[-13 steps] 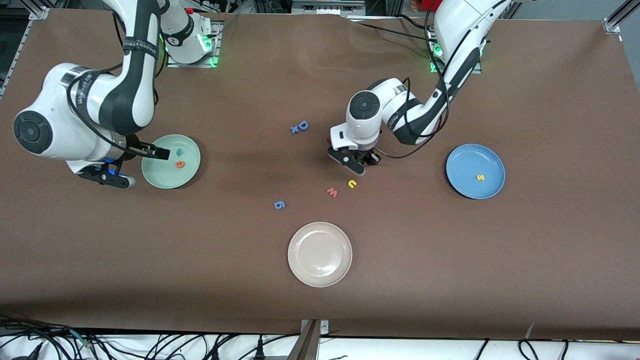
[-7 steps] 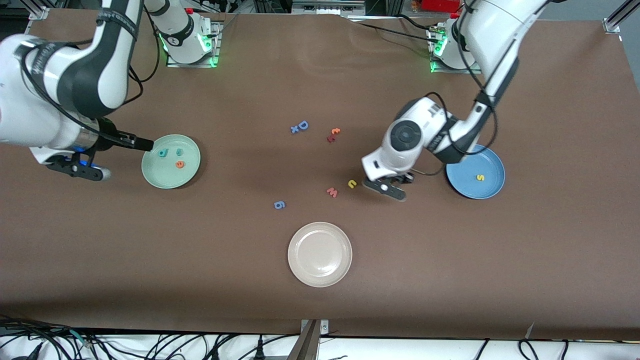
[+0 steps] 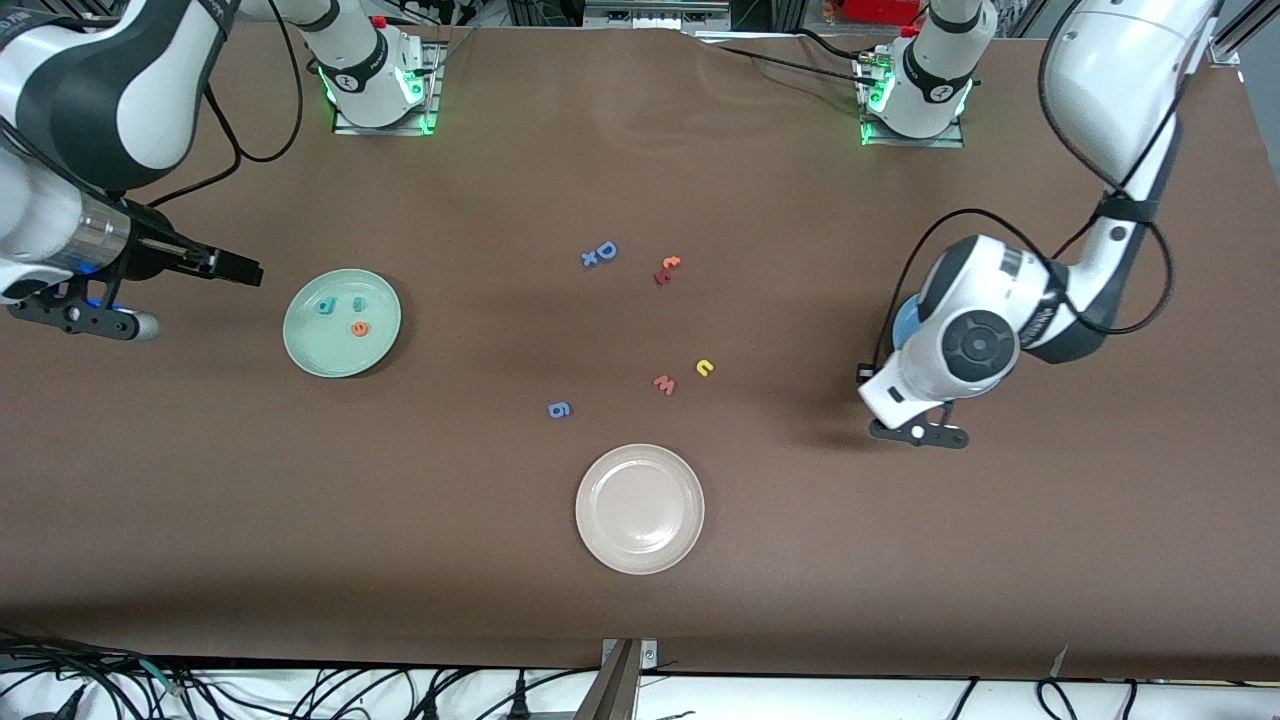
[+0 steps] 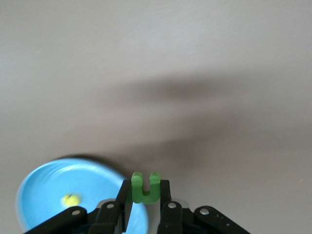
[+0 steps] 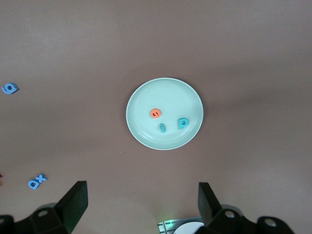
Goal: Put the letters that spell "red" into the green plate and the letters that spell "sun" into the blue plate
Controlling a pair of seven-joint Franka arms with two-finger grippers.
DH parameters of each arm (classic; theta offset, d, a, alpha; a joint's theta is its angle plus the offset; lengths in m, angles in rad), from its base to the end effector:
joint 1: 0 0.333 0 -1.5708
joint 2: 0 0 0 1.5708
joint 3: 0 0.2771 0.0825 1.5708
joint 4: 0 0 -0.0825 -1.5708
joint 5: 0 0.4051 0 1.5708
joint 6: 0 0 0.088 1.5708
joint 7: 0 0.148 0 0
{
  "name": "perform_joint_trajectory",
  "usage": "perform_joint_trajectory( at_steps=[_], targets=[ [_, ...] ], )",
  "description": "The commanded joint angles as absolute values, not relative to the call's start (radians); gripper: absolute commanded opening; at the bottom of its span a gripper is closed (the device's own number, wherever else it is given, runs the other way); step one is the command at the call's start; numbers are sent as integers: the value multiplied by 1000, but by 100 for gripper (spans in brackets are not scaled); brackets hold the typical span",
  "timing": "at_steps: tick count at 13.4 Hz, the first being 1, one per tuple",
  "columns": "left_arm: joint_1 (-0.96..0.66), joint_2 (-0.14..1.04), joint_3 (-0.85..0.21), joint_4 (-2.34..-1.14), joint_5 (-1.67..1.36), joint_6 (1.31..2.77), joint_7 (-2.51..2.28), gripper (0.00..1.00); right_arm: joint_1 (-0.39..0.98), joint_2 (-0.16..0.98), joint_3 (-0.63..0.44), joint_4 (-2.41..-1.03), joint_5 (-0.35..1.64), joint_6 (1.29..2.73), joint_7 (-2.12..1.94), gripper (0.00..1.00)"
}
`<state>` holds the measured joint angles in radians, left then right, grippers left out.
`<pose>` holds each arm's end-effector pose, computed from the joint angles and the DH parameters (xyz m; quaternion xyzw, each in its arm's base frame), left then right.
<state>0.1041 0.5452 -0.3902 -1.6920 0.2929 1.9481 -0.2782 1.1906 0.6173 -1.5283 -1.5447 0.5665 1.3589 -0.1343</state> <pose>0.6170 -0.1436 0.1962 -0.9907 0.0609 0.1068 0.0588 0.5848 0.0092 0.4597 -0.9889 0.0999 0.1102 0.0005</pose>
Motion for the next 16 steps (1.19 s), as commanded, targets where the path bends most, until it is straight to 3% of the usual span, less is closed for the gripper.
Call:
perform_joint_trajectory(
  at_steps=[1,5,7,13,16],
  targets=[
    [179,519,-402,-1698,273,1904,-188,0,1184,618,-1539,-1505,569,1331,-156,100],
    [218,483,-410,-1735,267,1917,-146,0,1099,618,-1494,-1471,578,1301,-156,100],
    [241,448,-410,-1808,265,1991,-126,0,950,617,-1358,-1360,583,1214,-152,100],
    [339,356,-410,-2090,267,2303,-109,0,795,609,-1194,-1260,565,1195,-149,100],
    [373,350,-410,-2166,273,2382,-97,0,657,591,-1010,-1162,467,1152,-141,100]
  ],
)
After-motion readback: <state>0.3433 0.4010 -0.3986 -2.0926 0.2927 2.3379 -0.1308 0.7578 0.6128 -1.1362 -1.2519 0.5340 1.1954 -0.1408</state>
